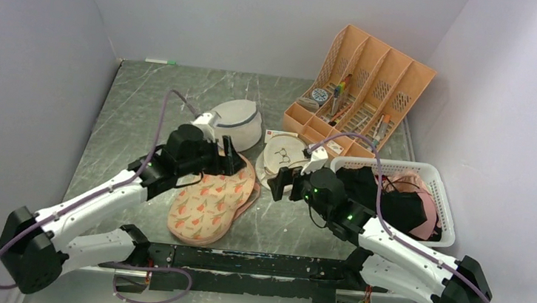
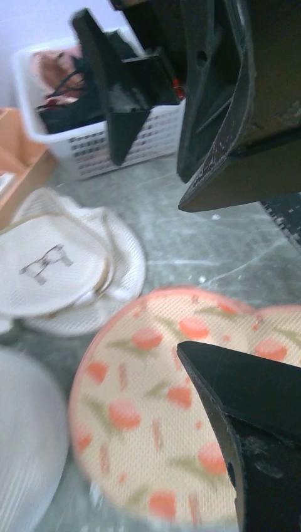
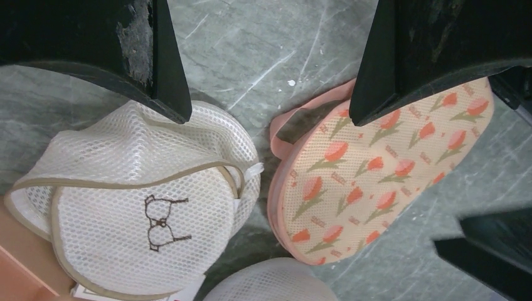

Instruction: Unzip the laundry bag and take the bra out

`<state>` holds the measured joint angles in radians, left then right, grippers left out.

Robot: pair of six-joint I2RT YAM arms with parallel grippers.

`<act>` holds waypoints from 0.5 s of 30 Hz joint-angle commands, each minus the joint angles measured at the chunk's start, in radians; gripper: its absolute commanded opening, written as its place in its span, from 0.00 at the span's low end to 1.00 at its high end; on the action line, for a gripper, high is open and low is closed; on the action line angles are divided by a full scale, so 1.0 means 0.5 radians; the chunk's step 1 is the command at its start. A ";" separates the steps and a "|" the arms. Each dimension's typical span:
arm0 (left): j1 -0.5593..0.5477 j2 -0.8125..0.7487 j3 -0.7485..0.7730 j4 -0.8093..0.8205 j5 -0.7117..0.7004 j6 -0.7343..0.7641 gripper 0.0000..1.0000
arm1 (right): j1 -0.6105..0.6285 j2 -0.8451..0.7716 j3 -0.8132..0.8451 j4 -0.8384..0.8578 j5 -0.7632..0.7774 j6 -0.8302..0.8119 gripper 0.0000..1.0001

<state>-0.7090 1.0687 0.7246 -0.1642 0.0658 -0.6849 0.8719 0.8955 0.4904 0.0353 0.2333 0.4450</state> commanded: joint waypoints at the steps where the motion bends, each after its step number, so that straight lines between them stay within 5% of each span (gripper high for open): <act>1: 0.197 -0.129 0.052 -0.252 -0.248 0.205 0.87 | -0.050 0.040 -0.004 -0.042 0.054 -0.030 1.00; 5: 0.402 -0.326 0.170 -0.408 -0.334 0.373 0.87 | -0.125 -0.051 0.162 -0.385 0.296 -0.091 1.00; 15: 0.419 -0.593 1.006 -0.597 -0.623 0.863 0.88 | -0.148 -0.401 0.938 -1.082 0.839 -0.243 1.00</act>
<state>-0.5049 0.8261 1.0706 -0.4438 -0.1898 -0.4015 0.7998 0.7708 0.7891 -0.3660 0.5156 0.3836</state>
